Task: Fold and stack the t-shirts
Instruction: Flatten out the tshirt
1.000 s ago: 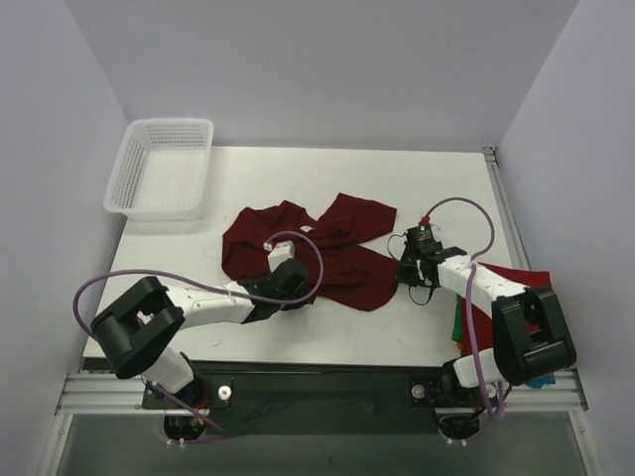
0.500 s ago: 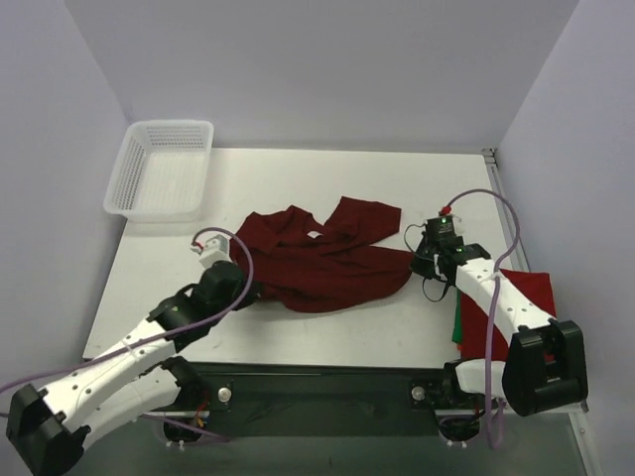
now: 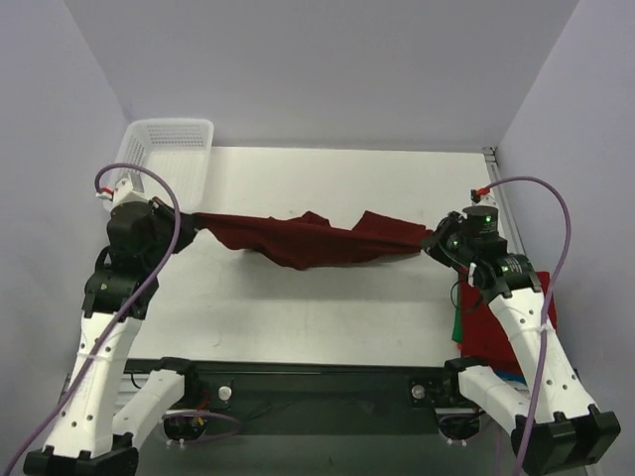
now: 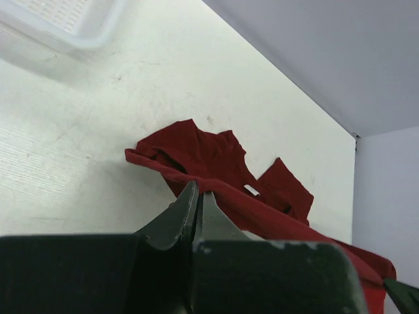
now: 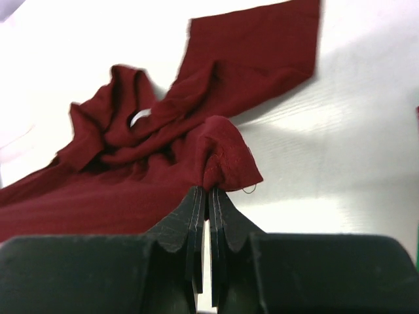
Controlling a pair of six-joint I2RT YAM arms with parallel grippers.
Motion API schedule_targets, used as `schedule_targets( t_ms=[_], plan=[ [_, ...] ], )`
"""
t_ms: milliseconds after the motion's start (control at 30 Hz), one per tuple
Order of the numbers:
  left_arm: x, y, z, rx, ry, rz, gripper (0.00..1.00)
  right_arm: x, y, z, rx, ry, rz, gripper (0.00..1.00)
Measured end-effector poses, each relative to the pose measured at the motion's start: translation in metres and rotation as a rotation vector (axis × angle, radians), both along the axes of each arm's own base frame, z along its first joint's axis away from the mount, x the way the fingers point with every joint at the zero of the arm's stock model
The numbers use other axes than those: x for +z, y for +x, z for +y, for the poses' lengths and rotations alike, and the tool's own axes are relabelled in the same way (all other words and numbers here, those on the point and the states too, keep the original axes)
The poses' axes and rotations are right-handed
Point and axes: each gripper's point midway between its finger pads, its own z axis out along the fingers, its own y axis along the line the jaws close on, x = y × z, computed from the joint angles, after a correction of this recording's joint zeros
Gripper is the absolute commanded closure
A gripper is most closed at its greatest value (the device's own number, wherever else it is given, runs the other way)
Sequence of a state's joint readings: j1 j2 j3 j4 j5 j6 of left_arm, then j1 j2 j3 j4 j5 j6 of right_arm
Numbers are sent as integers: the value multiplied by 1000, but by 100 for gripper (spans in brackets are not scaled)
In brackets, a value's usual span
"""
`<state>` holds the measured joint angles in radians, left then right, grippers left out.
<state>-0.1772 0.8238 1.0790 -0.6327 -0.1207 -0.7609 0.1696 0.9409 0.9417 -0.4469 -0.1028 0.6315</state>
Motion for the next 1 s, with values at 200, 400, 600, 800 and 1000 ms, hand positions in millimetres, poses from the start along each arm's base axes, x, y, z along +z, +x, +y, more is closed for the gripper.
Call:
schedule_targets(
  t_ms=[200, 400, 600, 800, 1000],
  plan=[
    [-21, 31, 23, 19, -100, 104, 100, 20, -32, 27, 113, 76, -39, 100],
    [-19, 61, 24, -4, -146, 112, 100, 13, -69, 106, 376, 106, 5, 100],
    [-28, 97, 26, -12, -152, 143, 88, -40, -105, 232, 665, 2, 140, 80],
    [-30, 117, 29, -43, -89, 155, 48, -93, -88, 297, 724, -89, 210, 39],
    [-28, 111, 28, -67, -41, 147, 38, -76, -78, 283, 702, -80, 154, 34]
  ],
)
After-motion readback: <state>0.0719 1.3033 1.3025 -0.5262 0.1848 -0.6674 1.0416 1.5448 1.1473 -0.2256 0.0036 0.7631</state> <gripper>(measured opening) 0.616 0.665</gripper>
